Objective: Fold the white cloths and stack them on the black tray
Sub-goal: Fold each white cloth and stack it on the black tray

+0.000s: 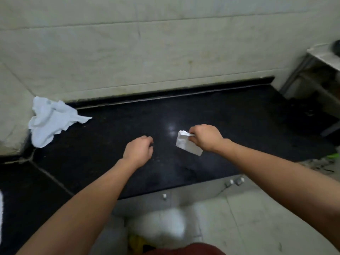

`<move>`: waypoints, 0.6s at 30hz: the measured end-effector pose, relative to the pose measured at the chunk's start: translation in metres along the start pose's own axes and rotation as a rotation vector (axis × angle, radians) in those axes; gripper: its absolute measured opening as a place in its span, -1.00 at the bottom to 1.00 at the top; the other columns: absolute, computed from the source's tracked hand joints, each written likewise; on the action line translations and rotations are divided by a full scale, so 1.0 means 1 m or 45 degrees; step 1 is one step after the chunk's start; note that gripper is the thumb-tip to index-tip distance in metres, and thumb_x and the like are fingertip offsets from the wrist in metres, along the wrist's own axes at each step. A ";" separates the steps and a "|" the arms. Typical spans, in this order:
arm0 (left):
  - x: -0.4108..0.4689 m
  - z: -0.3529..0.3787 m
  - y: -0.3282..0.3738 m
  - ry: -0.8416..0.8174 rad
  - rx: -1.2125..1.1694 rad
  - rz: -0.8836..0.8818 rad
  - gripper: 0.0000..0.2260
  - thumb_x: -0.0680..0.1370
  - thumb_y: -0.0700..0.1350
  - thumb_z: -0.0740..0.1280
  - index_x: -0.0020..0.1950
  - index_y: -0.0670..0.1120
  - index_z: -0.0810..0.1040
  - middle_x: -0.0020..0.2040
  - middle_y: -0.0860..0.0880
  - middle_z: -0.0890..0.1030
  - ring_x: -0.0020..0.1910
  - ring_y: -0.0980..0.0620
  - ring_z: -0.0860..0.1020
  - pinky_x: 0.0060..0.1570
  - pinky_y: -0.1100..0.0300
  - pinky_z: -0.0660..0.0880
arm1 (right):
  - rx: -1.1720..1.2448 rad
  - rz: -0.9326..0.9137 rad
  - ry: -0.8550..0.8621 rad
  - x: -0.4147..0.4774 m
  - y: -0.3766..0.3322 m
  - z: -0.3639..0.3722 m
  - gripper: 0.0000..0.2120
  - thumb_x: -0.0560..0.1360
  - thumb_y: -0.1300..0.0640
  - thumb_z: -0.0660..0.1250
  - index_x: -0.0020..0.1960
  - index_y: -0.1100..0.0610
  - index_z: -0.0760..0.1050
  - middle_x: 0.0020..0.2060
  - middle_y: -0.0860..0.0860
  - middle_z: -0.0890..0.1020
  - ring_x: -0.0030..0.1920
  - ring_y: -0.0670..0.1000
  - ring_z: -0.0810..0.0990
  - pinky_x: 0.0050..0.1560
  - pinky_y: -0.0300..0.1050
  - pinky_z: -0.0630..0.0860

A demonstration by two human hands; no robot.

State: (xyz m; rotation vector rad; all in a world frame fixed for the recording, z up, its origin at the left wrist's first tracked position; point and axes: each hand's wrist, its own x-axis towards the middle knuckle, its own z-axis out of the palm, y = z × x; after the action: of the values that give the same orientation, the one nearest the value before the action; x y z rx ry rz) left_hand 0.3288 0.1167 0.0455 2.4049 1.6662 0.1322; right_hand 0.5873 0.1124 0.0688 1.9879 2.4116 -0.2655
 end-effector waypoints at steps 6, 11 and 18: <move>0.050 0.016 0.157 -0.013 0.029 0.334 -0.82 0.55 -0.06 0.24 0.10 -0.08 0.52 0.03 -0.06 0.57 0.01 -0.13 0.57 -0.11 0.06 0.45 | -0.025 0.256 0.072 -0.098 0.137 -0.020 -0.76 0.57 -0.02 0.21 0.16 0.04 0.52 0.08 0.04 0.61 0.08 0.14 0.56 -0.16 -0.07 0.35; 0.097 0.033 0.275 -0.066 0.091 0.621 -0.82 0.56 -0.05 0.21 0.09 -0.06 0.52 0.04 -0.05 0.56 0.01 -0.14 0.57 -0.12 0.05 0.45 | -0.044 0.494 0.131 -0.170 0.233 -0.025 -0.76 0.57 -0.01 0.21 0.17 0.02 0.51 0.08 0.02 0.61 0.08 0.12 0.57 -0.11 -0.05 0.40; 0.180 0.069 0.440 -0.100 0.078 0.970 -0.82 0.57 -0.05 0.21 0.11 -0.06 0.52 0.05 -0.04 0.55 0.00 -0.11 0.56 -0.13 0.05 0.46 | -0.061 0.787 0.218 -0.240 0.370 -0.038 -0.76 0.56 -0.01 0.19 0.17 0.02 0.49 0.06 0.04 0.60 0.08 0.15 0.57 -0.12 -0.03 0.42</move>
State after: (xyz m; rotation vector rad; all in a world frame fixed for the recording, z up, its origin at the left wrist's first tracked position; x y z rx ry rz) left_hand 0.8088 0.1277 0.0687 2.9090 0.6534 0.0991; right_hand 0.9986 -0.0489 0.0859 2.6820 1.7170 -0.0259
